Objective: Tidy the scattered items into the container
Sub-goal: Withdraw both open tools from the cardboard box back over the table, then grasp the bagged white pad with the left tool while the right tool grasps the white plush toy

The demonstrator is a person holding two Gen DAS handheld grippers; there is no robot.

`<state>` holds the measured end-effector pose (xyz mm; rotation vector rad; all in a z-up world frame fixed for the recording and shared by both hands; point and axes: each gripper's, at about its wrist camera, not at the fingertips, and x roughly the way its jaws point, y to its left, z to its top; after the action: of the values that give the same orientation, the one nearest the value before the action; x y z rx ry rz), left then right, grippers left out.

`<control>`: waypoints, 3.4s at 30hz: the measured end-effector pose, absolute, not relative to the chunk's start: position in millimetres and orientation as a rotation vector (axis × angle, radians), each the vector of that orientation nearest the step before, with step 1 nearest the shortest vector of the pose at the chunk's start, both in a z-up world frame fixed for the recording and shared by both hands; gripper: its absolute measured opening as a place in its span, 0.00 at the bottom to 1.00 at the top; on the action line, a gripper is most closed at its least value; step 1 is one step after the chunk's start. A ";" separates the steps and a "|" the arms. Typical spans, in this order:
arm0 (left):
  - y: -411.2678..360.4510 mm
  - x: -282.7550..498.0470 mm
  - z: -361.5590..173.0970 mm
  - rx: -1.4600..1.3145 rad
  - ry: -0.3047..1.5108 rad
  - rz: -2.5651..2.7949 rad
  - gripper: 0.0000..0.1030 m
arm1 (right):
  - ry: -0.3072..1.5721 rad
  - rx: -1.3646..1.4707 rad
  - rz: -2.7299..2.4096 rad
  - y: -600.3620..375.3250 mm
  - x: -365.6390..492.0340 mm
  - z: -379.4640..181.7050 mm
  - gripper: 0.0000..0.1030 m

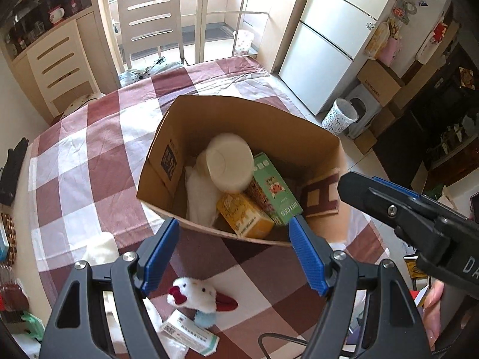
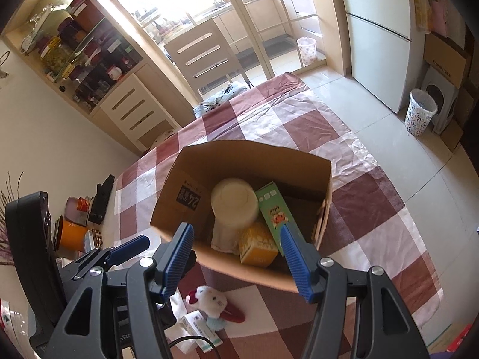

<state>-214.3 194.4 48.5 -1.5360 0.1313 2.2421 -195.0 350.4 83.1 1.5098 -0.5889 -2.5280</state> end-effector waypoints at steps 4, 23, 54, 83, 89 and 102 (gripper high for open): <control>190.9 -198.8 52.6 -1.530 0.129 2.250 0.75 | -0.579 1.503 -2.529 350.2 -179.6 86.0 0.61; 143.1 -133.3 44.1 -1.612 0.072 2.300 0.75 | -0.489 1.576 -2.419 318.0 -127.7 65.9 0.61; -33.1 -42.5 -1.5 -1.676 -0.229 2.662 0.85 | -0.140 1.551 -2.325 212.3 -61.7 14.0 0.60; -82.8 -39.5 -78.1 -1.872 -0.423 2.556 0.93 | 0.051 1.563 -2.398 204.1 -62.6 -40.8 0.60; -89.2 -73.4 -102.1 -1.928 -0.427 2.540 0.93 | 0.138 1.541 -2.341 193.3 -98.9 -54.9 0.60; -58.2 -123.9 -147.1 -2.028 -0.341 2.418 0.93 | 0.275 1.591 -2.181 165.8 -146.1 -93.8 0.60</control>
<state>-123.9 -58.2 -147.1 -2.0279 -0.3408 2.4175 -146.1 165.8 -93.8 1.5905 0.2750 -2.1815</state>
